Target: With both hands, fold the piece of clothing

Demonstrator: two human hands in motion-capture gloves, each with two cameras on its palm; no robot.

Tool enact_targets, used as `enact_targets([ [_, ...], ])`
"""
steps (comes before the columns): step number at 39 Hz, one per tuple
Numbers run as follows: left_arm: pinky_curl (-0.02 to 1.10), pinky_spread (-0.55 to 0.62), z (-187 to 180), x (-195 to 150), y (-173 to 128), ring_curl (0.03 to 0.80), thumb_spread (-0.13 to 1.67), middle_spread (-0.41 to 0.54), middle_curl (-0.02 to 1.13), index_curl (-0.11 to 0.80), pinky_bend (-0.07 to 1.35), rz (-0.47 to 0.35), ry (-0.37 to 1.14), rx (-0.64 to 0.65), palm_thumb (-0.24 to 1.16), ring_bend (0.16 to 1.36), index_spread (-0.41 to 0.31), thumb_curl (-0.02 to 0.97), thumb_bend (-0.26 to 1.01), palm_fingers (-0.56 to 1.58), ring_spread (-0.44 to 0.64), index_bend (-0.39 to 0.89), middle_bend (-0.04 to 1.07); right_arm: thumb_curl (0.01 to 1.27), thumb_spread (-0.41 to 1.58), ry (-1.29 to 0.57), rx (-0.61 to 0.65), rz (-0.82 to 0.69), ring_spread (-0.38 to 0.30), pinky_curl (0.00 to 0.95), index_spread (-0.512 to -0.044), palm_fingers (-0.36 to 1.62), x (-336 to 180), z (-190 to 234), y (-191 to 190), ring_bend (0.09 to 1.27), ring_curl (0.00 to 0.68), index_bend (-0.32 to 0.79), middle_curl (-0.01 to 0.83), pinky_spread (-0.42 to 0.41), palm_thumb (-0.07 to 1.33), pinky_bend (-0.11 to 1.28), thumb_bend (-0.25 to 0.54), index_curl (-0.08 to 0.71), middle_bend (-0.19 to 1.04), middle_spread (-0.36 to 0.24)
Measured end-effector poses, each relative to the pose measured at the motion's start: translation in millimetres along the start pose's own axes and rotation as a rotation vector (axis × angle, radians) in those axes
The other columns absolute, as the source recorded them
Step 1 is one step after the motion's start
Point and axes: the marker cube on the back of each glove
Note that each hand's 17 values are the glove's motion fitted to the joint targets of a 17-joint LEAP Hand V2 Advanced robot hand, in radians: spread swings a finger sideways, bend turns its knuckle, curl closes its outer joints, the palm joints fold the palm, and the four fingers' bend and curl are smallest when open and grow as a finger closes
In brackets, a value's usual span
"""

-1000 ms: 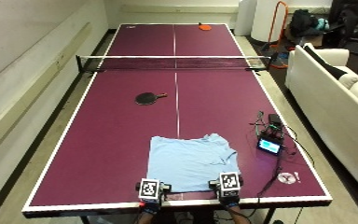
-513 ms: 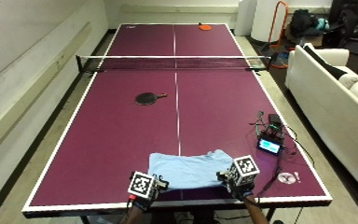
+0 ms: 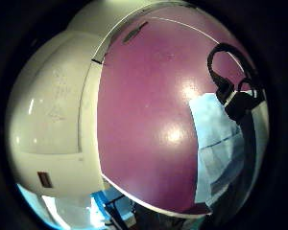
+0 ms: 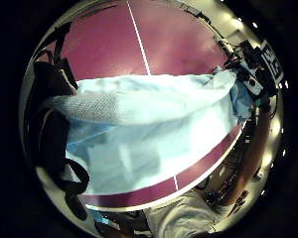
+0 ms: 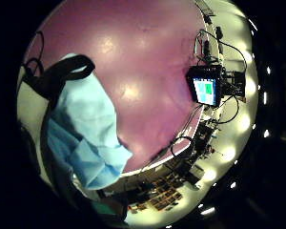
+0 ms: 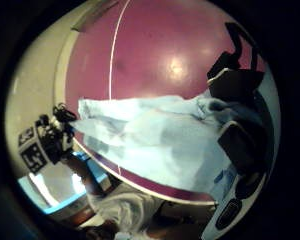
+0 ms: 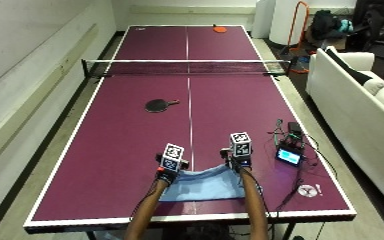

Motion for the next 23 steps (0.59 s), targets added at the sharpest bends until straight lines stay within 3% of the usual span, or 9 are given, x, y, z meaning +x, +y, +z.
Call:
enact_targets([
  [2, 0.40, -0.33, 6, 9, 3, 0.428, 1.35, -0.362, 0.52, 0.454, 0.25, 0.010, 0.047, -0.051, 0.61, 0.71, -0.328, 0.243, 0.13, 1.28, -0.40, 0.19, 0.49, 0.19, 1.33, -0.067, -0.034, -0.041, -0.241, 0.415, -0.337, 1.27, 5, 3, -1, 0.87, 0.485, 0.12, 0.487, -0.350, 0.80, 0.56, 0.086, 0.261, 0.52, -0.253],
  [4, 0.40, -0.32, 6, 8, -3, 0.431, 1.36, -0.360, 0.52, 0.461, 0.24, -0.005, 0.070, 0.056, 0.61, 0.72, -0.329, 0.240, 0.13, 1.28, -0.40, 0.19, 0.48, 0.19, 1.31, -0.146, 0.005, -0.033, -0.245, 0.414, -0.338, 1.21, 11, 6, 7, 0.84, 0.477, 0.11, 0.484, -0.340, 0.81, 0.57, 0.081, 0.260, 0.51, -0.256],
  [6, 0.40, -0.30, 6, 5, -12, 0.434, 1.36, -0.359, 0.53, 0.451, 0.23, -0.029, 0.068, 0.216, 0.61, 0.72, -0.316, 0.238, 0.12, 1.21, -0.39, 0.15, 0.49, 0.20, 1.27, -0.226, 0.072, 0.027, -0.254, 0.413, -0.341, 1.03, 19, 9, 20, 0.79, 0.461, 0.08, 0.461, -0.289, 0.81, 0.57, 0.066, 0.248, 0.44, -0.266],
  [8, 0.42, -0.25, 19, 2, -15, 0.420, 1.36, -0.324, 0.50, 0.432, 0.26, -0.048, 0.033, 0.280, 0.59, 0.68, -0.280, 0.233, 0.11, 0.98, -0.36, 0.10, 0.38, 0.20, 1.27, -0.310, 0.125, 0.116, -0.246, 0.421, -0.342, 0.88, 30, 17, 37, 0.72, 0.451, 0.12, 0.449, -0.228, 0.80, 0.56, 0.052, 0.268, 0.37, -0.254],
  [12, 0.45, -0.17, 86, 4, -7, 0.424, 1.35, -0.259, 0.48, 0.424, 0.33, -0.046, -0.078, 0.183, 0.58, 0.62, -0.240, 0.229, 0.09, 0.79, -0.29, 0.13, 0.22, 0.19, 1.27, -0.475, 0.177, 0.310, -0.203, 0.407, -0.335, 0.73, 58, 61, 63, 0.62, 0.426, 0.14, 0.441, -0.108, 0.73, 0.48, -0.001, 0.282, 0.35, -0.214],
  [14, 0.45, -0.15, 101, 13, 5, 0.419, 1.35, -0.236, 0.47, 0.419, 0.34, -0.012, -0.074, 0.155, 0.58, 0.61, -0.229, 0.228, 0.08, 0.77, -0.26, 0.13, 0.17, 0.19, 1.25, -0.515, 0.179, 0.386, -0.159, 0.402, -0.323, 0.67, 71, 91, 68, 0.57, 0.410, 0.14, 0.433, -0.043, 0.67, 0.47, -0.032, 0.284, 0.32, -0.183],
  [18, 0.44, -0.11, 74, 31, 39, 0.390, 1.34, -0.221, 0.41, 0.400, 0.34, 0.062, 0.008, 0.105, 0.54, 0.58, -0.218, 0.218, 0.04, 0.80, -0.23, 0.13, 0.14, 0.20, 1.23, -0.488, 0.134, 0.463, -0.078, 0.392, -0.293, 0.54, 78, 113, 91, 0.53, 0.390, 0.10, 0.412, 0.076, 0.62, 0.49, -0.038, 0.268, 0.25, -0.132],
  [20, 0.44, -0.09, 56, 37, 61, 0.381, 1.34, -0.205, 0.40, 0.397, 0.34, 0.102, 0.040, 0.006, 0.51, 0.56, -0.210, 0.211, 0.02, 0.76, -0.21, 0.14, 0.13, 0.20, 1.23, -0.454, 0.107, 0.479, -0.055, 0.382, -0.274, 0.52, 80, 125, 89, 0.54, 0.381, 0.07, 0.404, 0.115, 0.60, 0.50, -0.037, 0.250, 0.23, -0.111],
  [23, 0.45, -0.03, 59, 41, 79, 0.386, 1.35, -0.162, 0.39, 0.401, 0.34, 0.167, 0.069, -0.171, 0.45, 0.55, -0.198, 0.198, -0.01, 0.66, -0.16, 0.16, 0.12, 0.21, 1.21, -0.373, 0.120, 0.490, -0.047, 0.372, -0.262, 0.52, 83, 144, 78, 0.58, 0.380, 0.05, 0.400, 0.157, 0.57, 0.50, -0.031, 0.230, 0.22, -0.088],
])
